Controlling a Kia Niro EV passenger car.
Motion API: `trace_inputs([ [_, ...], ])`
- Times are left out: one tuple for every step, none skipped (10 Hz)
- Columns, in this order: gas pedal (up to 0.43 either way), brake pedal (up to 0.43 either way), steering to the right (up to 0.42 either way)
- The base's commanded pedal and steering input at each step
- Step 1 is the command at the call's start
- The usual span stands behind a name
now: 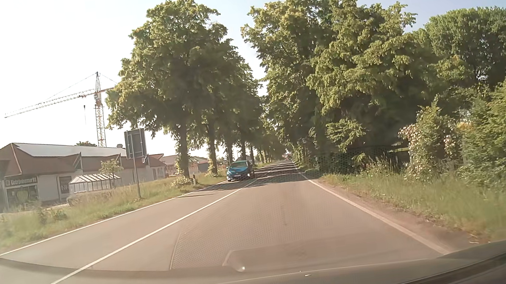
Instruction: Follow the waypoints while adhering to traffic rules and regulations
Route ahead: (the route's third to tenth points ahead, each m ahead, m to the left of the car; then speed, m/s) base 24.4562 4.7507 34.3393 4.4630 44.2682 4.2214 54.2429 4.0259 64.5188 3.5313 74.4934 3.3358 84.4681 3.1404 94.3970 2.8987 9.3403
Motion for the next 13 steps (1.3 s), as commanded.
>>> trace_inputs([
  [0.390,0.006,0.002],
  [0.390,0.006,0.001],
  [0.390,0.006,0.001],
  [0.390,0.006,0.001],
  [0.398,0.006,0.001],
  [0.398,0.006,0.001],
  [0.398,0.006,0.001],
  [0.409,0.006,0.001],
  [0.409,0.006,0.001],
  [0.409,0.006,0.000],
  [0.409,0.006,0.000],
  [0.409,0.006,0.000],
  [0.409,0.006,0.000],
])
